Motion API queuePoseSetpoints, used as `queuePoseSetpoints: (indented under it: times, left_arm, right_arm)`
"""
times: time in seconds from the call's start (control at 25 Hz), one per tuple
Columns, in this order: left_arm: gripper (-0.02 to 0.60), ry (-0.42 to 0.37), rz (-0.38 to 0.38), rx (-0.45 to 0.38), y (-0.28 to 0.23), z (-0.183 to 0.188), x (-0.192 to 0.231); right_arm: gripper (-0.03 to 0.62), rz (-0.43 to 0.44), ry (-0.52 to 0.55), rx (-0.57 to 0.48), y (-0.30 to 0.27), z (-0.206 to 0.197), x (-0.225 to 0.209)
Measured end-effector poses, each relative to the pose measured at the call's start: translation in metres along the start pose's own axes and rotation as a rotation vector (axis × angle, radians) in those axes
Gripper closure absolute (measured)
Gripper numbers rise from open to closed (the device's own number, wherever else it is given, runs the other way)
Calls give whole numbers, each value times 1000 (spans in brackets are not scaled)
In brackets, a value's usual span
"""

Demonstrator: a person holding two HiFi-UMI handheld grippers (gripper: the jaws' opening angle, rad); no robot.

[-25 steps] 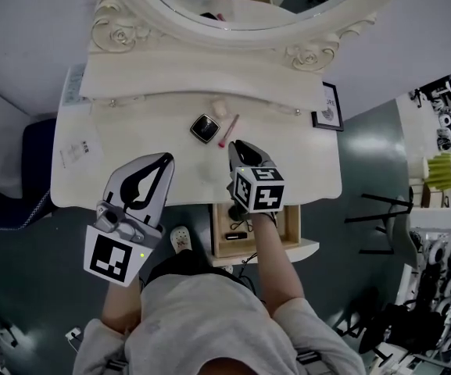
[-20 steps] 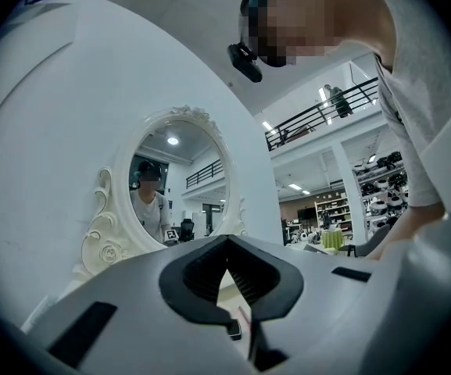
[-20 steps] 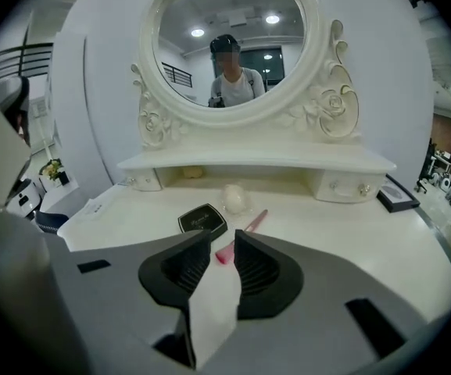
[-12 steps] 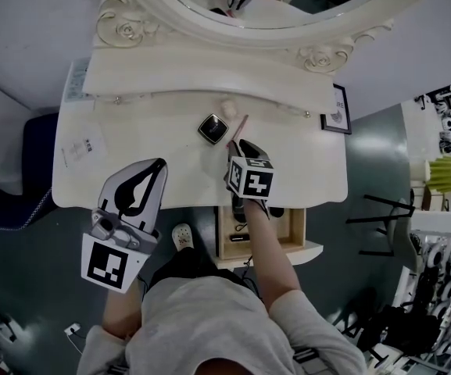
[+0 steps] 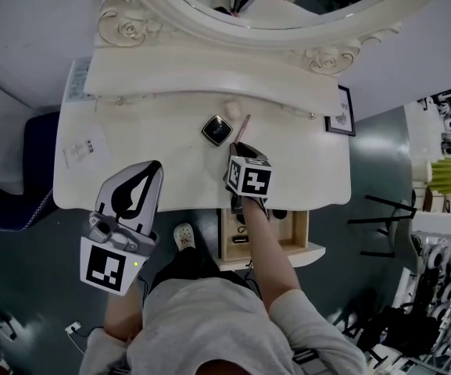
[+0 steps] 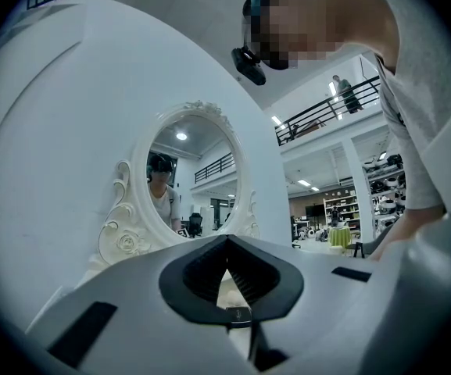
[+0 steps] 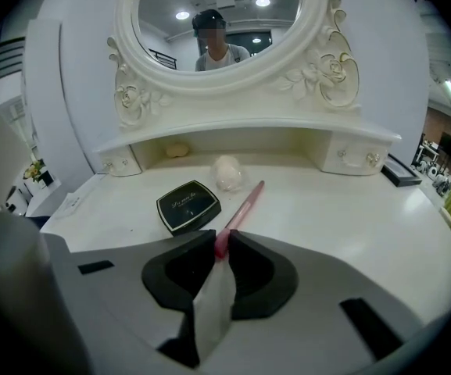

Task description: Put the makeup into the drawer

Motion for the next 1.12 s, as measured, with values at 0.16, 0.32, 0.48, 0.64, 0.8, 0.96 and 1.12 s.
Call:
queuePoseSetpoints:
  times: [0.16, 0.32, 0.48, 0.64, 0.8, 0.96, 1.12]
  left_arm:
    - [568, -2, -6, -2, -1, 0, -1]
    - [568, 1, -10, -1, -1, 0, -2]
    - [568, 0, -14, -8, -2, 2, -5]
    - [568, 5, -23, -13, -5, 4, -11]
    - [568, 1, -37, -19, -7, 7, -21]
    - [568, 4, -42, -29, -8, 12, -32]
    - [568, 2, -45, -39, -9, 16, -45]
  right_arm:
    - [557, 11, -34, -10, -1, -1, -1]
    - [563, 14, -59, -44, 5, -2, -2]
    - [563, 7, -64, -86, 19, -2, -2]
    - [563, 19, -66, -133, 36, 1, -2]
    - [563, 40, -68, -178, 54, 2, -1]
    - [563, 57, -46, -222, 74, 4, -1]
    - [563, 79, -35, -267, 95, 6, -2]
Point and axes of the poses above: the fingertips, and each gripper's own axes: y backward along the fingers, x to its left, z out of its top, the point moved 8 cm from there along y, backward along the fingers, and after that the axes turned 7 degrees about z, right-handed, at the moved point
